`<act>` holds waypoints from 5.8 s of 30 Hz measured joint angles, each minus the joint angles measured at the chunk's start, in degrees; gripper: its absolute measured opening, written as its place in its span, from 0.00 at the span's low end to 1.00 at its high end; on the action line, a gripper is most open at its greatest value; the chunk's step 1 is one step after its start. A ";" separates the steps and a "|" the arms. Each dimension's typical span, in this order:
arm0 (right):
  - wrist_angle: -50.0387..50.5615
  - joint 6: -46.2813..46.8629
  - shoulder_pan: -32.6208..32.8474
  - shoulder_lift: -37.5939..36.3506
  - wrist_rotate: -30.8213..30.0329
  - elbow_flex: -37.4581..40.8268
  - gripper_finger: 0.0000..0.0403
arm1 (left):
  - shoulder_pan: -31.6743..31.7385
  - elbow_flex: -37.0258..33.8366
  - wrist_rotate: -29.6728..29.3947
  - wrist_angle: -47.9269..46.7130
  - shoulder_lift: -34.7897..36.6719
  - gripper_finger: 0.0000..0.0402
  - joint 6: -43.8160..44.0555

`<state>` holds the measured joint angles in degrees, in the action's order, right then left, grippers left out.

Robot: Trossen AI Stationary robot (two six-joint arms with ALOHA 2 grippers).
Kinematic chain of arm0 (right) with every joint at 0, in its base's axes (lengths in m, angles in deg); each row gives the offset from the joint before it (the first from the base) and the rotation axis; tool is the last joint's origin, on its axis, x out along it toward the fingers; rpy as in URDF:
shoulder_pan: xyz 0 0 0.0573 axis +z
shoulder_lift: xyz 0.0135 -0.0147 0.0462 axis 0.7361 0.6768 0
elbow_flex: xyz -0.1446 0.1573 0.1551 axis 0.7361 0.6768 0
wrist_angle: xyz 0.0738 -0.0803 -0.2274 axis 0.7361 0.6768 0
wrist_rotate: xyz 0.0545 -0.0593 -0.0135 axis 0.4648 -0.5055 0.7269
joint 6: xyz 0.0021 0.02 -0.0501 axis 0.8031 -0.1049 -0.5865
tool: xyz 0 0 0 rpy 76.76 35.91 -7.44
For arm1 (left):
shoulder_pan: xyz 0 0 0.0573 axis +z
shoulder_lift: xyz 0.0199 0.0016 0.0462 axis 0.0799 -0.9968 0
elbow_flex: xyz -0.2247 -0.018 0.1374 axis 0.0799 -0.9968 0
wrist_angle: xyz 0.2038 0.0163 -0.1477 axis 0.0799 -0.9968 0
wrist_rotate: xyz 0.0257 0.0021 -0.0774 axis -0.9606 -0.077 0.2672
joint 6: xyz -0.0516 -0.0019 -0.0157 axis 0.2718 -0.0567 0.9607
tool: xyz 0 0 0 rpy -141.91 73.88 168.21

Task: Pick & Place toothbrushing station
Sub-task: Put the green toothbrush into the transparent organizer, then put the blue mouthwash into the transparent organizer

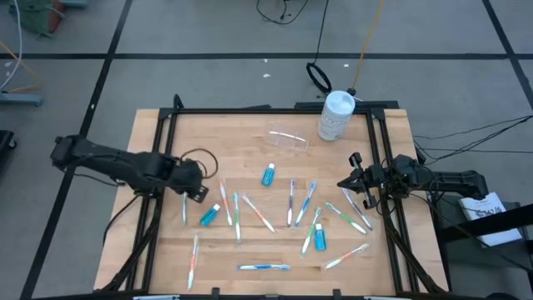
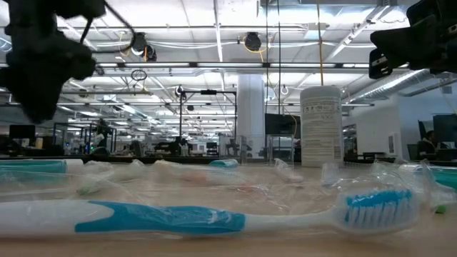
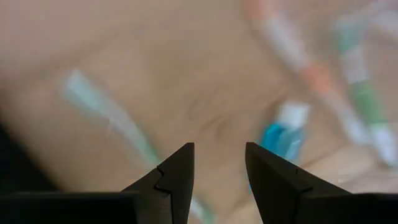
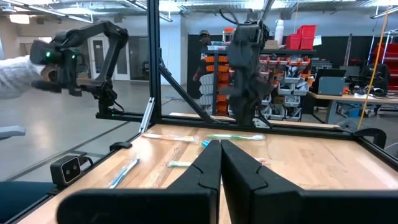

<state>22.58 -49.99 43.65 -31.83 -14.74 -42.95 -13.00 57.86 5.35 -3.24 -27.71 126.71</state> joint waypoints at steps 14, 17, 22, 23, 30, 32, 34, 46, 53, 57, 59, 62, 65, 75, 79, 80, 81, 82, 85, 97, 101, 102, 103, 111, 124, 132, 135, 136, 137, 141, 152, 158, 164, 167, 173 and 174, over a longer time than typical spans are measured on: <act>0.00 0.63 -0.01 0.00 0.01 0.01 0.01 | -1.09 0.00 -4.39 -5.29 -17.72 0.37 19.30; 0.04 0.99 -0.02 0.00 0.01 -0.01 0.01 | -1.16 0.00 -4.02 -5.39 -20.68 0.37 22.27; 0.39 2.55 0.00 0.02 0.01 0.01 0.01 | -1.26 0.00 -3.87 -7.48 -24.99 0.37 26.23; 0.39 2.85 0.00 0.00 0.01 -0.01 0.01 | -1.26 -0.01 -3.89 -7.64 -25.73 0.37 26.68; 0.44 3.26 -0.01 0.02 0.01 0.01 0.01 | -1.26 -0.01 -3.88 -7.27 -30.11 0.37 28.03; 0.44 3.28 0.00 0.02 0.01 0.01 0.01 | -1.26 0.03 -3.90 -6.86 -30.69 0.37 28.46; 0.44 3.66 -0.01 0.02 0.01 -0.01 0.01 | -1.26 0.09 -3.91 -5.65 -31.05 0.37 28.99; 0.44 7.74 0.00 0.02 0.02 -0.01 0.01 | -1.30 0.00 -6.47 -0.59 -31.32 0.06 26.50; 0.44 7.74 -0.01 0.02 0.04 -0.01 0.01 | -1.26 0.63 -6.89 -0.86 -30.88 0.07 21.17; 0.44 7.74 0.00 0.00 0.01 -0.01 0.01 | -1.50 3.83 -9.32 -3.19 -28.39 0.04 18.24; 0.42 7.74 0.00 0.02 0.03 0.00 0.01 | -1.64 5.90 -12.47 -4.37 -27.29 0.02 16.78; 0.42 7.74 -0.01 0.01 0.01 0.00 0.01 | -2.47 9.94 -19.84 -3.92 -24.34 0.03 15.15; 0.31 7.74 0.00 0.00 -0.02 0.01 0.01 | -3.20 13.52 -27.44 -3.27 -22.80 0.05 12.24; 0.39 7.56 -0.02 0.02 -0.14 -0.01 0.01 | -4.49 18.67 -53.26 29.37 -23.43 0.04 -11.61; 0.39 7.54 0.00 0.02 -0.14 0.00 0.01 | -3.65 18.67 -54.54 52.48 -25.39 0.02 -32.01; 0.39 7.54 -0.01 0.00 -0.14 -0.01 0.01 | -3.37 18.67 -53.57 58.04 -26.28 0.02 -36.68; 0.39 7.53 0.00 0.02 -0.14 0.01 0.01 | -3.05 18.67 -52.22 63.74 -27.26 0.01 -40.97; 0.39 7.52 0.00 0.02 -0.14 0.01 0.01 | -2.80 18.67 -50.50 68.42 -28.25 0.01 -44.75; 0.41 7.51 -0.01 0.01 -0.16 -0.01 0.01 | -1.72 18.65 -45.78 80.47 -31.84 0.04 -53.21; 0.39 7.30 0.00 0.07 -0.19 -0.01 0.01 | 14.65 18.60 -47.51 116.66 -47.22 0.06 -72.00; 0.39 7.30 -0.02 0.07 -0.20 -0.01 0.01 | 21.12 18.60 -42.33 122.48 -51.42 0.04 -72.31; 0.37 7.30 -0.02 0.04 -0.20 0.01 0.01 | 22.35 18.60 -41.18 122.84 -52.32 0.03 -72.05; 0.37 7.29 0.00 0.04 -0.20 0.00 0.01 | 23.56 18.60 -40.20 123.30 -53.23 0.02 -71.52; 0.39 6.66 0.00 0.04 -0.20 -0.01 0.01 | 26.41 18.60 -36.95 122.15 -57.72 0.06 -66.92; 0.42 6.23 -0.01 0.04 -0.18 -0.01 0.01 | 24.36 18.60 -36.85 113.15 -57.78 0.06 -75.10; 0.42 6.66 -0.02 0.07 -0.18 0.01 0.01 | 25.33 18.64 -36.83 110.94 -56.65 0.07 -70.15; 0.43 7.78 0.00 0.07 -0.18 -0.01 0.01 | 25.93 18.64 -35.96 107.78 -56.63 0.10 -66.06; 0.42 7.80 -0.01 0.07 -0.18 0.00 0.01 | 26.15 18.64 -35.83 106.34 -56.63 0.12 -65.11; 0.42 7.79 0.00 0.04 -0.18 0.01 0.01 | 26.28 18.64 -35.77 105.15 -56.63 0.15 -64.25; 0.42 7.76 -0.01 0.07 -0.18 0.01 0.01 | 26.49 18.64 -35.17 103.32 -56.63 0.26 -62.55; 0.42 7.74 0.00 0.07 -0.18 0.01 0.01 | 24.14 18.64 -35.66 101.06 -50.61 0.49 -68.03; 0.42 7.83 0.00 0.06 -0.18 0.01 0.01 | 21.51 18.66 -31.85 82.95 -38.30 0.48 -67.59; 0.42 10.52 0.00 0.07 -0.05 -0.01 0.01 | 17.09 18.67 -24.80 57.70 -24.10 0.44 -67.66; 0.42 10.71 0.00 0.07 -0.05 0.01 0.01 | 15.05 18.67 -24.77 45.30 -15.94 0.41 -62.07; 0.11 12.12 0.00 0.07 -1.00 0.00 0.01 | 8.32 18.67 -25.14 28.05 -3.03 0.38 -53.81; -0.10 12.20 -0.01 0.07 -2.34 0.01 0.01 | 6.69 18.67 -26.04 25.91 -1.93 0.38 -52.15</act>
<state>22.47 -37.78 43.64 -31.76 -17.08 -42.94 -6.31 76.52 -20.69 22.67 -29.64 74.55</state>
